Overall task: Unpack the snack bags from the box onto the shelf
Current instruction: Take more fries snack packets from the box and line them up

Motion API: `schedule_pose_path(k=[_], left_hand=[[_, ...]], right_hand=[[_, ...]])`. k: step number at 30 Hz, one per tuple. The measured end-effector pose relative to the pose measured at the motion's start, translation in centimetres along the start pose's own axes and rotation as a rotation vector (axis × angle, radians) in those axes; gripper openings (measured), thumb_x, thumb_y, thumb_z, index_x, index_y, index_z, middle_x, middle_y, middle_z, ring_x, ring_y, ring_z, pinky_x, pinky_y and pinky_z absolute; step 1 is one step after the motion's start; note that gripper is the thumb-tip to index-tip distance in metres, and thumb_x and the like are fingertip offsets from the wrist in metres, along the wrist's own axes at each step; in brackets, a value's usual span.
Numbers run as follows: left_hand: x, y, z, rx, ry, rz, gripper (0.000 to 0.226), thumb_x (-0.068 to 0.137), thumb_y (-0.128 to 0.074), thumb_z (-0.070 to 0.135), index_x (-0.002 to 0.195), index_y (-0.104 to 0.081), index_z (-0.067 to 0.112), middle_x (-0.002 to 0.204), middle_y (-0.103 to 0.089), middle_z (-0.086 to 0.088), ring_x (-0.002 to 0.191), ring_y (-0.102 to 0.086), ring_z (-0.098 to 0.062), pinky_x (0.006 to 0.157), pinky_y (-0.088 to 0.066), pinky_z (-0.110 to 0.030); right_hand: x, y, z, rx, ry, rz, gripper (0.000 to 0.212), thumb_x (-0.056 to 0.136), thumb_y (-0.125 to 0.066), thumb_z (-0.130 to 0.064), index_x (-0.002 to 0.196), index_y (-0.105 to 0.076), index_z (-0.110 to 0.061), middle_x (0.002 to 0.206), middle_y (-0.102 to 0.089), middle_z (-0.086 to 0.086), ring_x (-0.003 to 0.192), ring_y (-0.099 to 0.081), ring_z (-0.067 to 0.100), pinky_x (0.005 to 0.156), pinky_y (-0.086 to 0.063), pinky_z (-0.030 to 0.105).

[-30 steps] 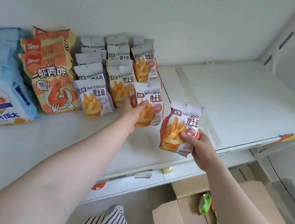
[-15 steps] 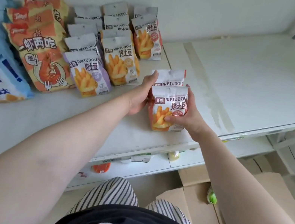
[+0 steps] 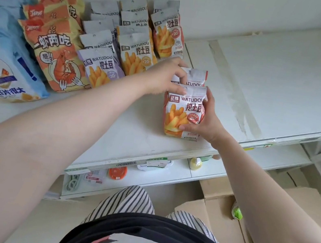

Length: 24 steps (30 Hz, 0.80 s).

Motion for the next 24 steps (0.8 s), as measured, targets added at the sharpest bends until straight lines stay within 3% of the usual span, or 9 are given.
schedule_pose_path(k=[2, 5, 8, 11, 15, 18, 21, 24], left_hand=[[-0.2, 0.6, 0.6, -0.016, -0.016, 0.03, 0.015, 0.078, -0.077, 0.028, 0.079, -0.066, 0.019, 0.138, -0.047, -0.002, 0.131, -0.04, -0.02, 0.106, -0.028, -0.028], [-0.2, 2.2, 1.5, -0.033, -0.031, 0.1, 0.017, 0.078, -0.077, 0.029, 0.075, -0.063, 0.021, 0.132, -0.052, -0.001, 0.123, -0.045, -0.015, 0.093, -0.028, -0.022], [-0.4, 1.8, 1.0, 0.004, -0.007, 0.113, 0.018, 0.078, -0.077, 0.031, 0.073, -0.061, 0.022, 0.125, -0.055, 0.001, 0.117, -0.048, -0.015, 0.089, -0.029, -0.024], [-0.5, 0.5, 0.8, 0.017, 0.006, 0.112, 0.017, 0.079, -0.075, 0.032, 0.075, -0.061, 0.024, 0.122, -0.057, 0.004, 0.116, -0.049, -0.017, 0.087, -0.031, -0.026], [1.0, 1.6, 2.1, 0.164, -0.002, 0.091, 0.017, 0.079, -0.074, 0.04, 0.076, -0.06, 0.031, 0.118, -0.061, 0.007, 0.112, -0.052, -0.018, 0.084, -0.041, -0.033], [2.8, 1.9, 2.3, 0.222, 0.008, 0.041, 0.017, 0.078, -0.075, 0.039, 0.077, -0.061, 0.029, 0.112, -0.063, 0.003, 0.106, -0.056, -0.02, 0.086, -0.047, -0.038], [5.4, 2.5, 2.1, 0.241, 0.02, 0.043, 0.014, 0.078, -0.076, 0.036, 0.08, -0.065, 0.028, 0.115, -0.063, 0.002, 0.105, -0.057, -0.02, 0.087, -0.048, -0.038], [7.9, 4.0, 1.0, 0.287, 0.034, 0.07, 0.016, 0.078, -0.076, 0.033, 0.088, -0.07, 0.021, 0.11, -0.065, 0.002, 0.1, -0.058, -0.019, 0.082, -0.047, -0.033]], right_hand=[[0.2, 0.2, -0.2, -0.013, 0.001, 0.016, 0.135, 0.059, -0.089, 0.003, 0.155, 0.003, -0.02, 0.152, -0.034, 0.01, 0.133, -0.048, 0.019, 0.101, -0.049, 0.028], [0.9, 1.6, -1.5, -0.05, 0.029, 0.049, 0.125, 0.051, -0.093, -0.015, 0.152, -0.018, -0.018, 0.138, -0.052, 0.008, 0.122, -0.058, 0.018, 0.098, -0.052, 0.039], [1.0, 2.4, -2.2, -0.134, 0.057, 0.026, 0.124, 0.048, -0.092, -0.023, 0.151, -0.022, -0.017, 0.137, -0.051, 0.003, 0.12, -0.058, 0.016, 0.095, -0.052, 0.038], [0.7, 2.7, -1.3, -0.17, 0.03, 0.021, 0.122, 0.049, -0.092, -0.015, 0.149, -0.022, -0.017, 0.133, -0.051, 0.001, 0.114, -0.06, 0.009, 0.089, -0.053, 0.031], [1.6, 3.6, -1.1, -0.167, 0.011, 0.03, 0.12, 0.049, -0.092, -0.016, 0.148, -0.025, -0.019, 0.133, -0.054, 0.005, 0.116, -0.061, 0.018, 0.092, -0.055, 0.04], [2.8, 4.6, -0.9, -0.148, -0.012, 0.036, 0.119, 0.05, -0.092, -0.007, 0.148, -0.025, -0.017, 0.133, -0.054, 0.008, 0.113, -0.063, 0.013, 0.087, -0.056, 0.031], [5.2, 5.5, -0.5, -0.134, -0.019, 0.049, 0.11, 0.058, -0.088, 0.009, 0.147, -0.028, -0.013, 0.128, -0.058, 0.007, 0.096, -0.066, -0.004, 0.074, -0.054, 0.016], [8.5, 6.0, -0.4, -0.136, -0.018, 0.033, 0.105, 0.06, -0.087, 0.009, 0.145, -0.03, -0.015, 0.125, -0.061, 0.001, 0.095, -0.067, -0.002, 0.075, -0.054, 0.02]])
Point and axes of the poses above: each hand's wrist, its own x-axis towards the middle knuckle, its own y-axis out of the back of the hand, z = x × y, the point moved 10 cm from there along x, towards the middle knuckle
